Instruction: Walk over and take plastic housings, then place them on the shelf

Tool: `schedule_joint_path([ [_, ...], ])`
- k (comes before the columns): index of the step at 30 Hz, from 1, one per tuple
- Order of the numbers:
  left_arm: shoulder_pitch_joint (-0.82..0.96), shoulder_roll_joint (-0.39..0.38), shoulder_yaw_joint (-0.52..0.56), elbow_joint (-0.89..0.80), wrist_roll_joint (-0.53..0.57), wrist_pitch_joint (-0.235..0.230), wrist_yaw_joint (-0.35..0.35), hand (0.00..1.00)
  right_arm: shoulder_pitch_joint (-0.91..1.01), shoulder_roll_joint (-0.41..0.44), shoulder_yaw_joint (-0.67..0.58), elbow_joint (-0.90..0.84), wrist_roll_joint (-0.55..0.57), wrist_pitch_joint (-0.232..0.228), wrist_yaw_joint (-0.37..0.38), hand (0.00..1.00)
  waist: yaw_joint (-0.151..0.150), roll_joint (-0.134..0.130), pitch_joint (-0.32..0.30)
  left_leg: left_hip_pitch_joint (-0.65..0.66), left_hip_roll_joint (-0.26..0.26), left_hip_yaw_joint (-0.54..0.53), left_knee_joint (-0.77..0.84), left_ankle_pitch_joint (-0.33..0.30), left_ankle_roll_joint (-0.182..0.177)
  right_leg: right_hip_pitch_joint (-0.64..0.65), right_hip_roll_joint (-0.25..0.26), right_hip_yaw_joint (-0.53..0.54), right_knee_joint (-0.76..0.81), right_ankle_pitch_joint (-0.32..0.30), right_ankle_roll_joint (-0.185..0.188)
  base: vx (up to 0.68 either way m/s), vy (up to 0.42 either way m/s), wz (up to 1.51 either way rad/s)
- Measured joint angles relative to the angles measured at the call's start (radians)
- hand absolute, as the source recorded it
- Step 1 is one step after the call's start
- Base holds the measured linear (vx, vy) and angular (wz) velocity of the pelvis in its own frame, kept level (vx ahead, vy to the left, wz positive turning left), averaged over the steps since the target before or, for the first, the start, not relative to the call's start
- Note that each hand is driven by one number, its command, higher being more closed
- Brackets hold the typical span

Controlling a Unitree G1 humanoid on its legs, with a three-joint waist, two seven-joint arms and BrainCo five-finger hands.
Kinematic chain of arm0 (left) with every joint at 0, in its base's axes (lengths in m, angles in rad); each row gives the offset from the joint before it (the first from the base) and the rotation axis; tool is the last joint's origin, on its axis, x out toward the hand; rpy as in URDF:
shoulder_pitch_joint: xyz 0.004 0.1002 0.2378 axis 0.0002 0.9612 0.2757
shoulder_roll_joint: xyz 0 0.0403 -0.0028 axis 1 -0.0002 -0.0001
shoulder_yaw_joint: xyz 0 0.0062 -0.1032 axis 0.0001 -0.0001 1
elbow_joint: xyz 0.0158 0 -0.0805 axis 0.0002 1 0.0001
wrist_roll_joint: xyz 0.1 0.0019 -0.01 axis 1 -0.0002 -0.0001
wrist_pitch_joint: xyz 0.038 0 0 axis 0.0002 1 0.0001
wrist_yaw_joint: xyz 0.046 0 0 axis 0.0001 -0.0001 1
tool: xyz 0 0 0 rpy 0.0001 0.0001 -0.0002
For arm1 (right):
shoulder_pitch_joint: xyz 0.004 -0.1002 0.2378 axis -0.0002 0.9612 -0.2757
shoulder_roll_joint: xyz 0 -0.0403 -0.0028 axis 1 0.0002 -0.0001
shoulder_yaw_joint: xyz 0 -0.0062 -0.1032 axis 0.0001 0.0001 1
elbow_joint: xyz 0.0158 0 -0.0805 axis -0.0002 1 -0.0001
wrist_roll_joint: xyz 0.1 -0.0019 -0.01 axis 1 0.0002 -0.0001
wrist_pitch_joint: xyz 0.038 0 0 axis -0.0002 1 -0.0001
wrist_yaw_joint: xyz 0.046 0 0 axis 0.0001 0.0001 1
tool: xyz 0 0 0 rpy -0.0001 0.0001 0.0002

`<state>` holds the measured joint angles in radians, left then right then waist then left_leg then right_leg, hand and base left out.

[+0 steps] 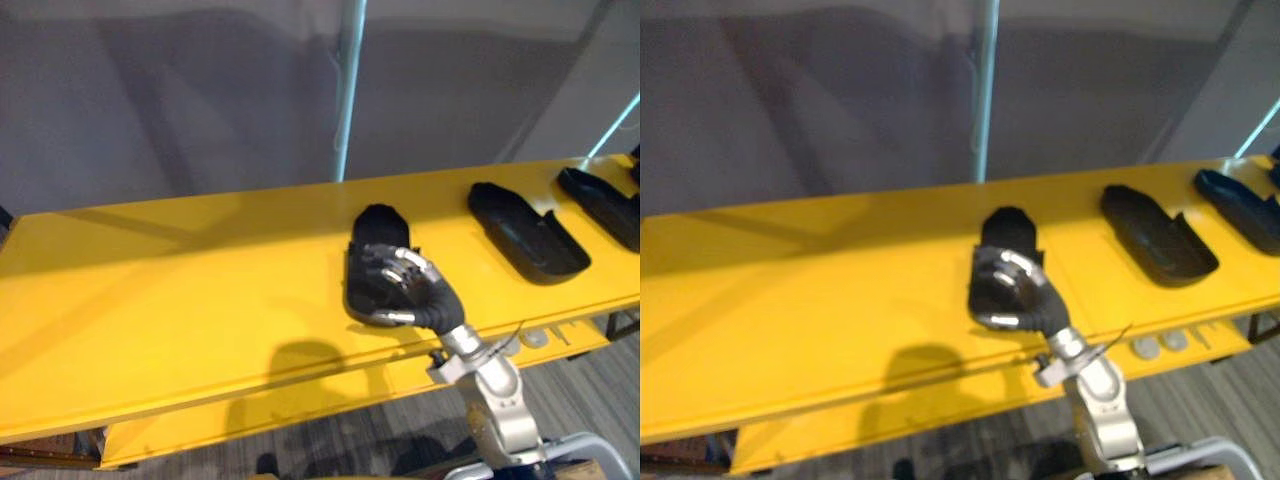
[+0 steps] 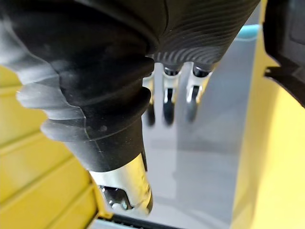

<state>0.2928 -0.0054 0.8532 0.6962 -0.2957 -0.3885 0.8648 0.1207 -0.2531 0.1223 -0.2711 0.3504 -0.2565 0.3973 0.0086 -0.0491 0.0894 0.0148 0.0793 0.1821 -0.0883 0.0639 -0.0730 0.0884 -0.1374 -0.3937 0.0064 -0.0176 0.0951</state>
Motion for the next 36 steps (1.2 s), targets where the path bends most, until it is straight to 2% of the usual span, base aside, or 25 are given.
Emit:
schedule_joint_path([
  [1,0.001,0.0,-0.001,0.016,-0.013,0.008,-0.017,0.0,0.014,0.0,0.0,-0.014,0.0,0.0,-0.005,1.0,-0.001,0.001,0.001,0.0,0.0,0.002,0.0,0.0,0.0,0.0,0.0,0.001,0.0,0.0,0.0,0.01,0.002,-0.06],
  [3,0.006,-0.002,-0.005,0.09,-0.027,0.055,-0.069,0.0,0.053,0.0,0.004,-0.047,0.001,0.001,-0.007,1.0,-0.004,0.002,0.003,0.002,0.003,0.02,0.0,-0.006,-0.002,-0.003,0.001,0.016,0.0,-0.002,-0.002,0.0,0.003,-0.17],
  [6,0.02,-0.006,-0.059,0.175,-0.044,0.105,-0.142,0.0,0.101,0.003,0.017,-0.064,0.03,0.013,0.009,1.0,-0.023,0.0,0.003,0.002,0.008,0.031,0.0,-0.008,-0.004,-0.014,0.006,0.032,0.004,-0.004,-0.003,0.01,-0.005,-0.17],
  [7,0.021,-0.007,-0.091,0.199,-0.052,0.114,-0.168,0.0,0.116,0.003,0.018,-0.065,0.03,0.018,0.021,0.0,-0.023,-0.003,0.005,0.006,0.012,0.045,0.0,-0.009,-0.006,-0.019,0.008,0.045,0.006,-0.003,-0.003,0.02,-0.008,-0.24],
  [11,0.02,-0.004,-0.186,0.22,-0.06,0.117,-0.233,0.0,0.171,0.003,0.019,-0.065,0.01,0.017,0.008,0.0,-0.037,-0.004,0.009,0.019,0.016,0.056,0.0,-0.012,-0.01,-0.015,0.012,0.057,0.008,-0.004,-0.004,0.03,-0.01,-0.14],
  [14,0.02,0.001,-0.265,0.228,-0.062,0.115,-0.269,0.0,0.202,0.008,0.018,-0.065,-0.122,-0.012,-0.118,0.0,-0.052,-0.002,0.011,0.024,0.018,0.072,0.0,-0.014,-0.012,-0.018,0.013,0.072,0.009,-0.004,-0.004,0.01,0.002,-0.14],
  [16,0.018,0.004,-0.334,0.228,-0.082,0.114,-0.291,0.0,0.222,0.017,0.014,-0.061,-0.201,-0.073,-0.241,0.0,-0.055,0.006,0.017,0.036,0.018,0.082,0.0,-0.017,-0.014,-0.016,0.013,0.087,0.013,-0.006,-0.007,0.02,0.009,-0.15],
  [17,0.017,0.004,-0.346,0.228,-0.086,0.114,-0.293,0.0,0.226,0.021,0.013,-0.06,-0.212,-0.083,-0.269,0.0,-0.055,0.009,0.018,0.039,0.018,0.086,0.0,-0.018,-0.014,-0.017,0.014,0.091,0.014,-0.006,-0.007,0.02,0.012,-0.15],
  [18,0.015,0.006,-0.366,0.227,-0.094,0.113,-0.3,0.0,0.23,0.033,0.008,-0.059,-0.225,-0.101,-0.328,0.0,-0.057,0.016,0.021,0.04,0.018,0.09,0.0,-0.018,-0.014,-0.017,0.014,0.094,0.014,-0.007,-0.007,0.01,0.008,-0.08],
  [20,0.01,0.007,-0.388,0.227,-0.098,0.113,-0.302,0.0,0.229,0.054,-0.017,-0.052,-0.224,-0.119,-0.38,0.0,-0.059,0.023,0.026,0.04,0.017,0.09,0.0,-0.018,-0.014,-0.018,0.014,0.094,0.016,-0.007,-0.008,0.0,0.002,-0.02],
  [21,0.01,0.008,-0.401,0.227,-0.098,0.114,-0.304,0.0,0.226,0.067,-0.037,-0.04,-0.217,-0.12,-0.399,0.0,-0.059,0.034,0.031,0.041,0.017,0.09,0.0,-0.018,-0.014,-0.018,0.014,0.094,0.016,-0.008,-0.008,0.0,0.0,0.0],
  [23,0.01,0.008,-0.411,0.227,-0.098,0.122,-0.31,0.0,0.219,0.075,-0.055,-0.007,-0.216,-0.117,-0.429,0.0,-0.058,0.037,0.034,0.041,0.017,0.09,0.0,-0.018,-0.014,-0.017,0.014,0.094,0.019,-0.01,-0.008,0.0,0.0,0.0],
  [26,0.01,0.009,-0.442,0.227,-0.098,0.136,-0.325,0.0,0.182,0.076,-0.067,0.053,-0.193,-0.093,-0.464,0.0,-0.052,0.054,0.042,0.042,0.016,0.088,0.0,-0.018,-0.014,-0.016,0.014,0.093,0.02,-0.011,-0.007,0.0,0.0,0.0],
  [30,0.011,0.009,-0.45,0.227,-0.099,0.169,-0.358,0.0,0.062,0.077,-0.085,0.13,-0.09,-0.037,-0.482,0.0,-0.048,0.064,0.047,0.055,0.014,0.074,0.001,-0.018,-0.014,0.003,0.013,0.077,0.024,-0.016,-0.005,0.02,-0.004,0.1],
  [32,0.014,0.014,-0.477,0.227,-0.1,0.198,-0.399,0.0,0.03,0.077,-0.121,0.139,-0.052,-0.01,-0.477,0.0,-0.045,0.066,0.048,0.057,0.012,0.055,0.0,-0.018,-0.014,0.016,0.013,0.059,0.024,-0.02,-0.003,0.01,-0.014,0.27],
  [35,0.023,0.018,-0.485,0.227,-0.103,0.245,-0.494,0.0,-0.057,0.066,-0.208,0.219,0.042,0.065,-0.447,0.0,-0.023,0.066,0.047,0.056,0.008,0.042,0.0,-0.017,-0.013,0.019,0.011,0.046,0.028,-0.023,-0.002,0.01,0.009,0.12],
  [36,0.03,0.02,-0.487,0.227,-0.127,0.267,-0.551,0.0,-0.092,0.052,-0.245,0.269,0.075,0.105,-0.425,0.0,-0.021,0.066,0.047,0.056,0.006,0.037,0.0,-0.016,-0.012,0.019,0.009,0.041,0.029,-0.024,-0.002,0.01,0.013,0.13],
])
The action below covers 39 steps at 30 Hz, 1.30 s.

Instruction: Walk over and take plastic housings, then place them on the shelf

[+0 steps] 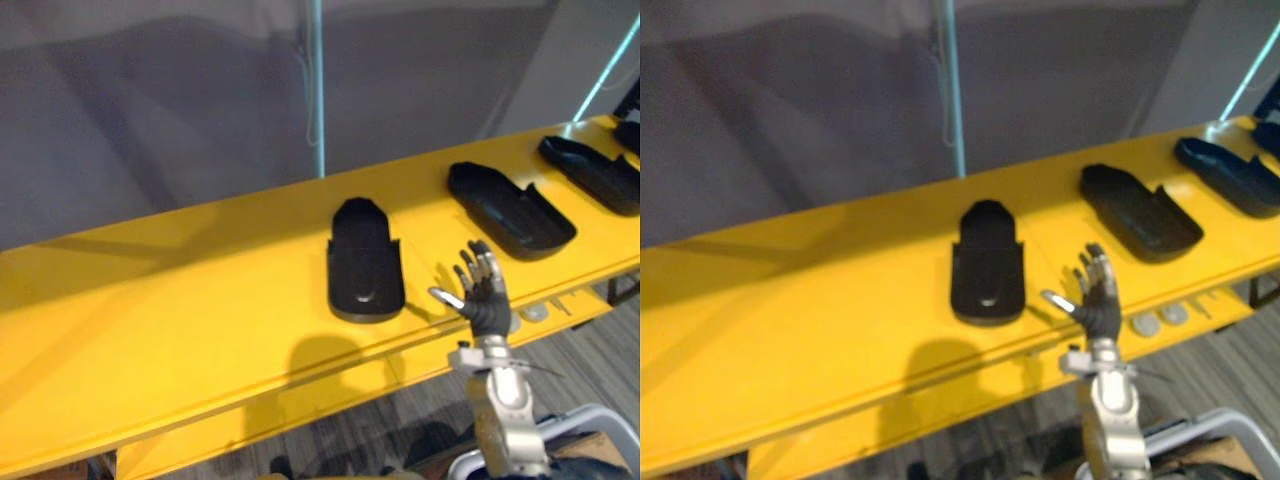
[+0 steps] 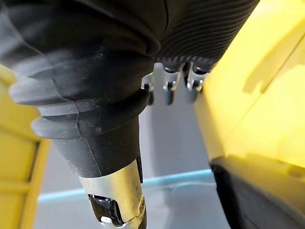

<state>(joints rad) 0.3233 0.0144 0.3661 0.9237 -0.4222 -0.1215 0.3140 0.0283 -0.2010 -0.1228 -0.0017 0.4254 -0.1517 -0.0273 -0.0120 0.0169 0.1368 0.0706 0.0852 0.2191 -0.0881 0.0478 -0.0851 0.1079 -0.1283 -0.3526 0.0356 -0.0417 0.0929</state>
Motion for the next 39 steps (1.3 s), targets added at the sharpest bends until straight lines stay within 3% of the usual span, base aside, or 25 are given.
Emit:
schedule_joint_path([
  [4,0.034,0.009,-0.064,0.001,-0.027,0.056,-0.175,0.0,-0.096,-0.072,-0.086,0.144,0.056,0.089,0.079,0.0,0.003,0.012,0.007,0.0,-0.01,-0.023,0.0,0.004,0.004,0.014,-0.01,-0.025,0.002,-0.003,0.004,0.01,0.018,0.16],
  [6,0.035,0.017,-0.079,0.001,-0.045,0.08,-0.249,0.0,-0.125,-0.096,-0.107,0.187,0.063,0.11,0.105,0.0,0.004,0.013,0.007,0.0,-0.012,-0.036,0.0,0.005,0.005,0.019,-0.012,-0.035,0.001,-0.004,0.006,0.01,0.0,0.16],
  [9,0.035,0.02,-0.112,0.0,-0.052,0.097,-0.34,0.0,-0.204,-0.134,-0.113,0.264,0.073,0.161,0.153,0.0,0.003,0.016,0.014,0.0,-0.017,-0.046,0.0,0.008,0.006,0.025,-0.014,-0.046,0.001,-0.004,0.006,-0.01,0.007,0.09],
  [13,0.034,0.02,-0.151,0.001,-0.053,0.108,-0.41,0.0,-0.294,-0.177,-0.112,0.402,0.113,0.222,0.225,0.0,0.009,0.025,0.022,0.0,-0.023,-0.055,0.0,0.011,0.009,0.031,-0.02,-0.058,0.001,-0.004,0.009,-0.01,0.01,0.08],
  [19,0.033,0.03,-0.154,0.002,-0.053,0.109,-0.451,0.0,-0.417,-0.257,-0.111,0.532,0.151,0.228,0.374,0.0,0.015,0.036,0.045,-0.002,-0.035,-0.07,0.0,0.015,0.015,0.035,-0.031,-0.074,0.004,-0.003,0.016,0.0,0.016,0.07],
  [25,0.032,0.06,-0.156,0.002,-0.075,0.124,-0.454,0.0,-0.521,-0.267,-0.086,0.604,0.171,0.245,0.488,0.0,0.028,0.035,0.067,-0.001,-0.044,-0.094,0.001,0.018,0.018,0.051,-0.038,-0.098,0.004,-0.007,0.022,0.0,0.001,0.11],
  [34,0.037,0.06,-0.186,0.002,-0.075,0.126,-0.476,0.0,-0.59,-0.271,-0.017,0.619,0.167,0.282,0.593,0.0,0.042,0.034,0.088,-0.001,-0.047,-0.102,0.001,0.019,0.02,0.058,-0.047,-0.109,0.006,-0.007,0.025,0.0,0.002,0.04],
  [39,0.034,0.06,-0.19,0.002,-0.075,0.127,-0.477,0.0,-0.591,-0.271,0.026,0.612,0.144,0.306,0.596,0.0,0.043,0.036,0.093,-0.002,-0.046,-0.1,0.0,0.019,0.02,0.055,-0.046,-0.107,0.008,-0.007,0.025,0.0,0.0,0.0],
])
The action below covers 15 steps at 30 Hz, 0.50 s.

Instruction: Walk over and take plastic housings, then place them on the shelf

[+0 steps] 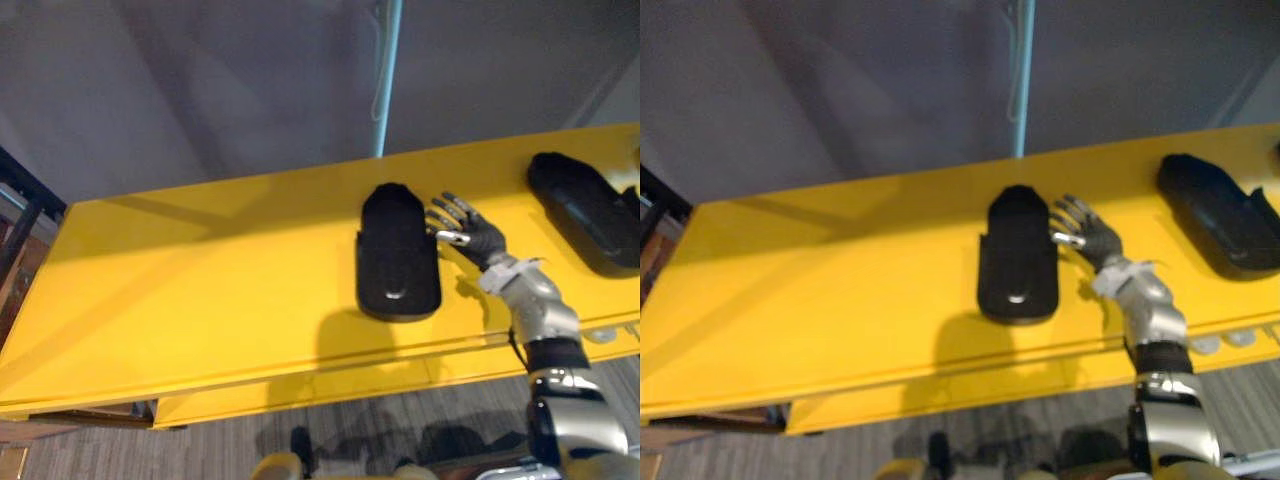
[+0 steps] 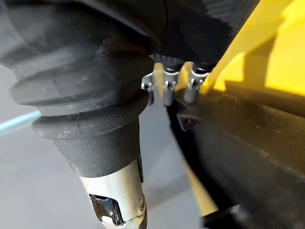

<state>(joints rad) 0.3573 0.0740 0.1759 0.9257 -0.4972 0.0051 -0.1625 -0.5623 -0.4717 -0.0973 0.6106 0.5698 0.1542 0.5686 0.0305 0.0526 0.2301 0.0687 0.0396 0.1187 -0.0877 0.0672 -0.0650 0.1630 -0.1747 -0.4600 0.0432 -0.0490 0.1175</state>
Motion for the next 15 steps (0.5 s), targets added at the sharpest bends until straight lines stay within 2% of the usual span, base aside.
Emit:
schedule_joint_path([
  [7,-0.004,0.0,0.0,-0.002,-0.003,-0.002,0.001,0.0,0.0,0.002,0.022,-0.008,-0.021,-0.006,-0.006,0.0,0.001,-0.003,0.003,0.0,0.002,0.004,0.0,0.0,0.0,-0.002,0.001,0.004,0.001,0.0,0.0,0.0,0.0,0.0],
  [10,-0.005,0.0,0.0,-0.002,-0.003,-0.003,0.001,0.0,0.0,0.005,0.038,-0.008,-0.034,-0.053,-0.053,0.0,0.007,-0.003,0.003,0.0,0.002,0.006,0.0,0.0,0.0,-0.004,0.001,0.007,0.002,0.0,0.0,0.0,0.0,0.0],
  [11,-0.005,0.0,0.0,-0.002,-0.003,-0.003,0.002,0.0,0.0,0.009,0.039,-0.01,-0.048,-0.082,-0.075,0.0,0.009,-0.004,0.004,-0.001,0.002,0.007,0.0,0.0,0.0,-0.004,0.001,0.008,0.002,0.0,0.0,0.0,0.0,0.0],
  [14,-0.006,0.0,0.0,-0.003,-0.003,-0.003,0.005,0.0,0.002,0.024,0.024,-0.103,-0.118,-0.159,-0.18,0.0,0.009,-0.004,0.009,-0.001,0.004,0.016,0.0,0.0,-0.001,-0.011,0.002,0.019,0.002,0.0,0.0,0.0,0.0,-0.09],
  [15,-0.007,0.0,0.0,-0.004,-0.003,-0.004,0.007,0.0,0.008,0.034,0.002,-0.192,-0.182,-0.203,-0.237,0.0,0.009,-0.005,0.014,-0.002,0.007,0.028,0.0,-0.001,-0.001,-0.019,0.002,0.028,0.005,0.001,0.0,0.0,-0.001,-0.2],
])
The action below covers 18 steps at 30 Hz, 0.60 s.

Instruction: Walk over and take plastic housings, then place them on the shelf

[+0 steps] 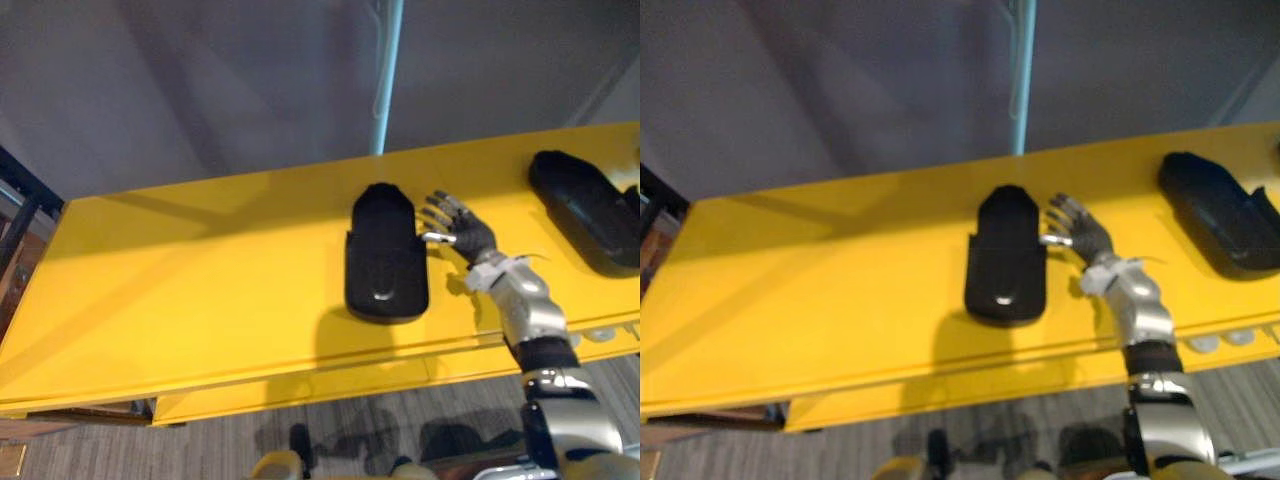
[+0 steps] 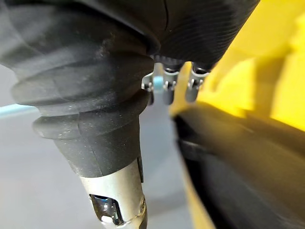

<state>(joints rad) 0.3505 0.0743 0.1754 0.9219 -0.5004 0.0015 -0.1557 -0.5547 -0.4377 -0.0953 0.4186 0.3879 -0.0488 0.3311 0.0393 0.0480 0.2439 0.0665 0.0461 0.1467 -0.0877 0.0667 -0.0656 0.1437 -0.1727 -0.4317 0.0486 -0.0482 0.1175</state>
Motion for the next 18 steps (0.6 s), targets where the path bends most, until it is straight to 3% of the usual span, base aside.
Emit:
schedule_joint_path([
  [4,-0.004,0.001,0.0,0.001,0.0,-0.017,0.023,0.0,0.074,0.005,-0.077,-0.433,-0.197,-0.127,-0.129,0.0,-0.007,-0.011,0.007,-0.01,0.009,0.03,0.004,0.0,0.0,-0.037,0.002,0.038,0.012,0.001,-0.002,0.02,-0.001,-0.22],
  [7,-0.004,0.002,0.001,0.002,-0.001,-0.026,0.023,0.0,0.14,0.006,-0.061,-0.661,-0.205,-0.143,-0.116,0.0,-0.031,-0.021,0.013,-0.005,0.013,0.045,0.004,0.0,0.0,-0.04,0.004,0.053,0.014,0.0,-0.004,0.0,-0.012,-0.23],
  [9,-0.007,0.007,0.004,0.004,0.0,-0.045,0.022,0.0,0.195,0.012,-0.012,-0.763,-0.161,-0.119,-0.056,0.0,-0.042,-0.027,0.016,0.004,0.015,0.063,0.004,-0.004,-0.005,-0.048,0.012,0.078,0.019,0.001,-0.007,-0.03,-0.009,-0.3],
  [11,-0.032,0.007,0.004,0.011,0.001,-0.069,0.018,0.0,0.261,0.041,0.076,-0.806,-0.072,-0.047,0.031,0.0,-0.053,-0.032,0.019,0.001,0.023,0.079,0.001,-0.004,-0.005,-0.071,0.016,0.099,0.035,0.0,-0.01,-0.06,0.004,-0.2],
  [15,-0.06,0.007,-0.002,0.042,0.004,-0.097,0.016,0.0,0.316,0.067,0.201,-0.805,-0.041,0.028,0.095,0.0,-0.052,-0.038,0.023,0.001,0.027,0.081,0.0,-0.004,-0.005,-0.074,0.016,0.104,0.037,-0.003,-0.014,-0.03,-0.004,-0.06],
  [18,-0.06,0.007,-0.01,0.055,0.003,-0.097,0.017,0.0,0.318,0.096,0.286,-0.797,-0.041,0.05,0.117,0.0,-0.05,-0.04,0.024,-0.001,0.031,0.08,0.0,-0.004,-0.005,-0.078,0.016,0.104,0.043,-0.005,-0.016,0.0,0.0,0.0],
])
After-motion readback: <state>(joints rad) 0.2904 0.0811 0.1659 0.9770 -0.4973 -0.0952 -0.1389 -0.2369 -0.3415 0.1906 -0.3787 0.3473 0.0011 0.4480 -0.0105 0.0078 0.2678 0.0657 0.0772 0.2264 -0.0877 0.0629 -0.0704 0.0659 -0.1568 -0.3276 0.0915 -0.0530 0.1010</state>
